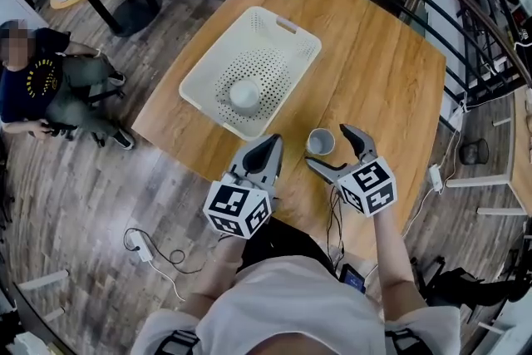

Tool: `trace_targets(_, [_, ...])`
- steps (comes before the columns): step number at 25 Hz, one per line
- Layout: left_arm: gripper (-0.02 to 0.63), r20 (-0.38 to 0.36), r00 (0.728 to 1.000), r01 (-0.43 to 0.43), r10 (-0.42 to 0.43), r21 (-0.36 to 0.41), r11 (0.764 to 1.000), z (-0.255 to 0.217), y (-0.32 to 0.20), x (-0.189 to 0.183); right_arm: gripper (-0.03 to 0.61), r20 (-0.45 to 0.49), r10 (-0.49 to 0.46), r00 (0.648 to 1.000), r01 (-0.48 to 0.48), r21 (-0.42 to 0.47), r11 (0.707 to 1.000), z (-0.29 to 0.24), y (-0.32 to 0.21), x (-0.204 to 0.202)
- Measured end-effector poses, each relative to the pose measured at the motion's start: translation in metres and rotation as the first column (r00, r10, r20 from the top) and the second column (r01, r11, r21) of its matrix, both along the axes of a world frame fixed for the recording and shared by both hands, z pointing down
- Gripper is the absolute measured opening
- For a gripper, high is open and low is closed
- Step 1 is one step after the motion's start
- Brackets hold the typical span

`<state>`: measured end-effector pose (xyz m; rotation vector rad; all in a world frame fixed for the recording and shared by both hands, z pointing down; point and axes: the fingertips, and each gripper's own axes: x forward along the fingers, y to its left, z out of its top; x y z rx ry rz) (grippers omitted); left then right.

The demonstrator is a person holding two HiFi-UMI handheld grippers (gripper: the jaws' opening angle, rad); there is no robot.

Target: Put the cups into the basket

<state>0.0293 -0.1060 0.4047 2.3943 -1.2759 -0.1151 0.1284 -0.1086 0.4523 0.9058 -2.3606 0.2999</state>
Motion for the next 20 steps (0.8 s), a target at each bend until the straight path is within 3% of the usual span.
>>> trace_targets(10, [0.008,-0.017,0.999,0.033,-0.033,-0.034,0.999,0.014,-0.001,-0.012,0.428,-0.216,-0.178,0.96,0.14,-0.179,0.974,0.046,-0.002,0.015])
trace_targets(20, [0.008,-0.019,0.998,0.065,-0.066,-0.084,0.994,0.035,-0.011,-0.022,0.428,-0.287,-0.289,0.913,0.202,-0.295,0.934,0.083,-0.009,0.016])
